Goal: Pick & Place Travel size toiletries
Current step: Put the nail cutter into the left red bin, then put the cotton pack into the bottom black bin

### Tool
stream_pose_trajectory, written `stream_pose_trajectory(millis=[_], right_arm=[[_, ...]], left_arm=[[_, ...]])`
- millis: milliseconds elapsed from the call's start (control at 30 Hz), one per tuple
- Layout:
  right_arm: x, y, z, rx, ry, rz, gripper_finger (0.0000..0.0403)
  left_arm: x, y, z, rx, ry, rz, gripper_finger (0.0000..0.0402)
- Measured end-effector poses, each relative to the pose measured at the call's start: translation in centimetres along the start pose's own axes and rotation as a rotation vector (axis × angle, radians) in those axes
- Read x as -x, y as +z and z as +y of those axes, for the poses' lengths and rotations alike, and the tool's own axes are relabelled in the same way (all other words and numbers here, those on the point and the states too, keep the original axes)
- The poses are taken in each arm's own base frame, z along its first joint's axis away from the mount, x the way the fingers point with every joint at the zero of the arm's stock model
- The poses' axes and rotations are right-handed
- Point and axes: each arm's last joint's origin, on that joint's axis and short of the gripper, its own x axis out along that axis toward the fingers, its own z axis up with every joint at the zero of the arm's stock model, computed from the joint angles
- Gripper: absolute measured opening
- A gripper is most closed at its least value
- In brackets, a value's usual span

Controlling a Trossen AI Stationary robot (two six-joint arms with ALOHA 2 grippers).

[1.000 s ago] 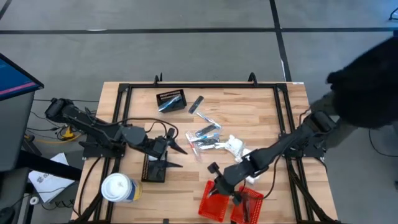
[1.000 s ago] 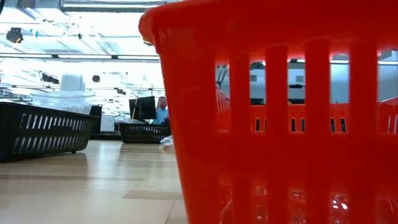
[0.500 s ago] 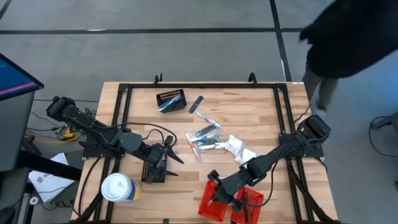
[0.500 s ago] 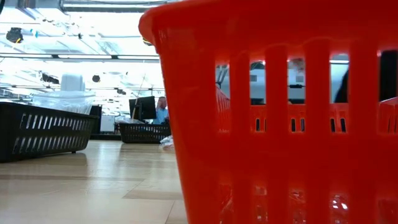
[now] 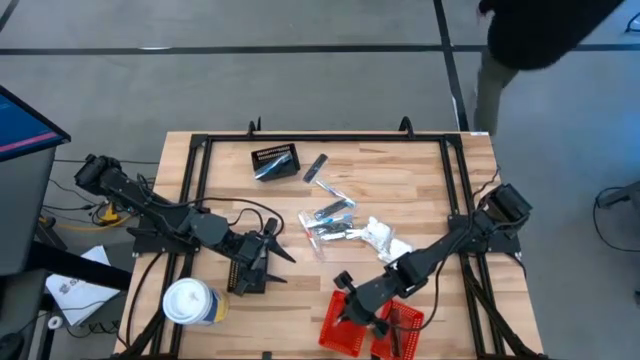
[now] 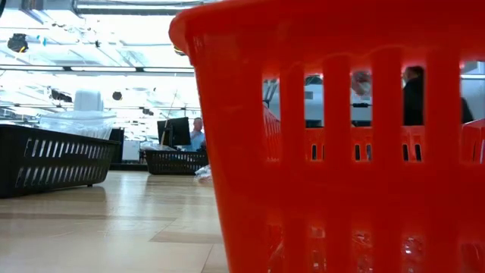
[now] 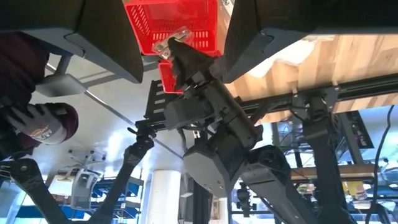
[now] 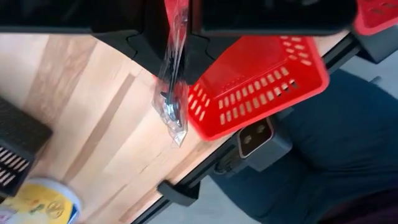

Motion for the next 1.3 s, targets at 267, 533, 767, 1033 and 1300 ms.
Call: stream_pose_trajectory(millis=[267,533,767,1033,1300], right_arm=[[-0.2,-0.9,0.2,-0.072,0.018,0.016,0.0051],[-0.2,-0.6,0.1,0.004,0.008,-0.018,0.0056],[-0.2,-0.3,0.0,0.080,-0.019,-0.043,0.0056],[1.7,1.3,-0.6,0.216,-0.080,-0.108,0.0056],[11.0,7.1,-2.7,0.278,-0.355,-0.362,0.0056]], left_arm=[[0.0,-0.1,0.0,0.012,0.006,0.005,0.0214],[0.0,-0.1,0.1,0.012,0.022,0.006,0.0214],[0.0,-0.1,0.1,0.012,0.024,0.007,0.0214],[0.0,0.0,0.4,-0.020,0.034,-0.004,0.0214],[0.0,1.3,2.1,-0.130,0.109,-0.129,0.0214]])
